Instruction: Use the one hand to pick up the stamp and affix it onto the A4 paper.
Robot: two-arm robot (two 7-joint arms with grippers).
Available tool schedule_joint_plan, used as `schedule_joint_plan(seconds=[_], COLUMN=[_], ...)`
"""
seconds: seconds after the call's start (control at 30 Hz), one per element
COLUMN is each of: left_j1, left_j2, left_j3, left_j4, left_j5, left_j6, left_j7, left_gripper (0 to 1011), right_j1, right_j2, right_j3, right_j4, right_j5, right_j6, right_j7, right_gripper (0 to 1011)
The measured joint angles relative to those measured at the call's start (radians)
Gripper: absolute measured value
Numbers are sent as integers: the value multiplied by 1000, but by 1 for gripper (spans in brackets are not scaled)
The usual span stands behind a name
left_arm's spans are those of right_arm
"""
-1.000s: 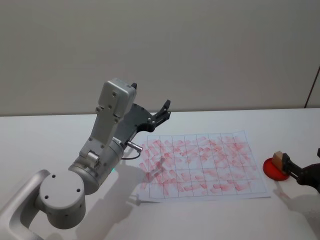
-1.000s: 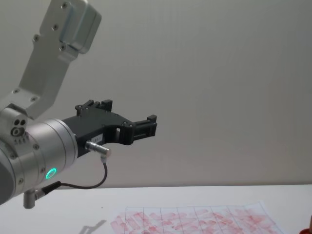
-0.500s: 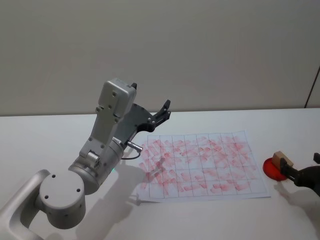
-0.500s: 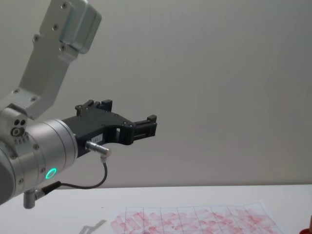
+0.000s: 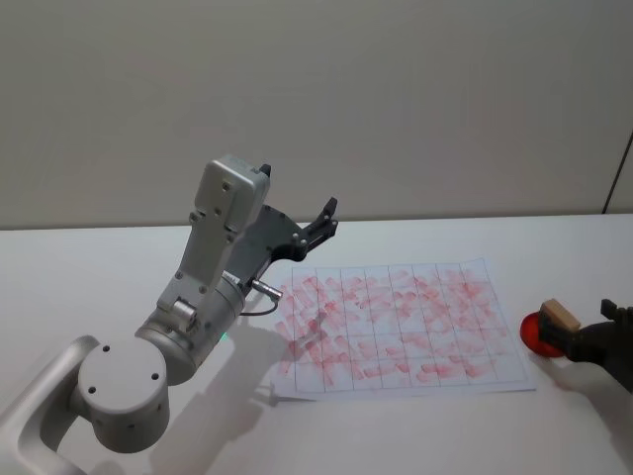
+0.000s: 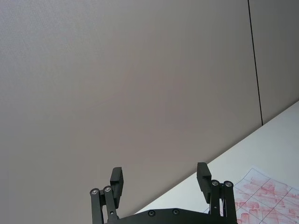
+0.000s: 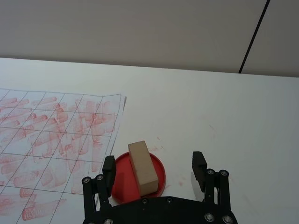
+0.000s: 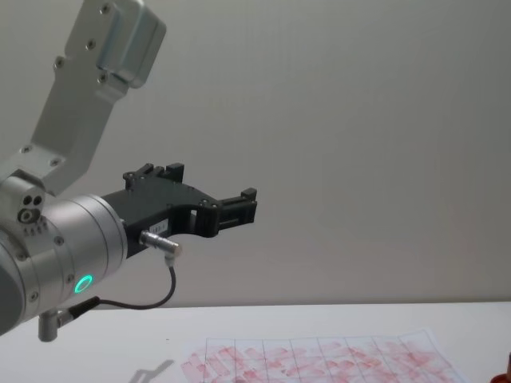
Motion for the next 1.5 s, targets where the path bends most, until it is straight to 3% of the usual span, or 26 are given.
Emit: schedule_joint_plan(seconds=[0.17,0.4,0.97,1.5], left_j1=[0,0,0,0], left_j2=[0,0,0,0], left_j3=[0,0,0,0], left_j4=[0,0,0,0], left_j5=[0,0,0,0], left_j6=[0,0,0,0], left_j7=[0,0,0,0], left_gripper=[1001,1001,1001,1001], right_j1=[19,39,57,60], right_j2=[-7,-15,-22,-20], right_j3=[-3,-7,-10,-10], right_j4=[21,43,61,57], right_j5=[-9,-18,-25,-39], right_j6=[8,16,23,2], right_j7=[15,31,45,57], right_gripper=[969,811,253,219])
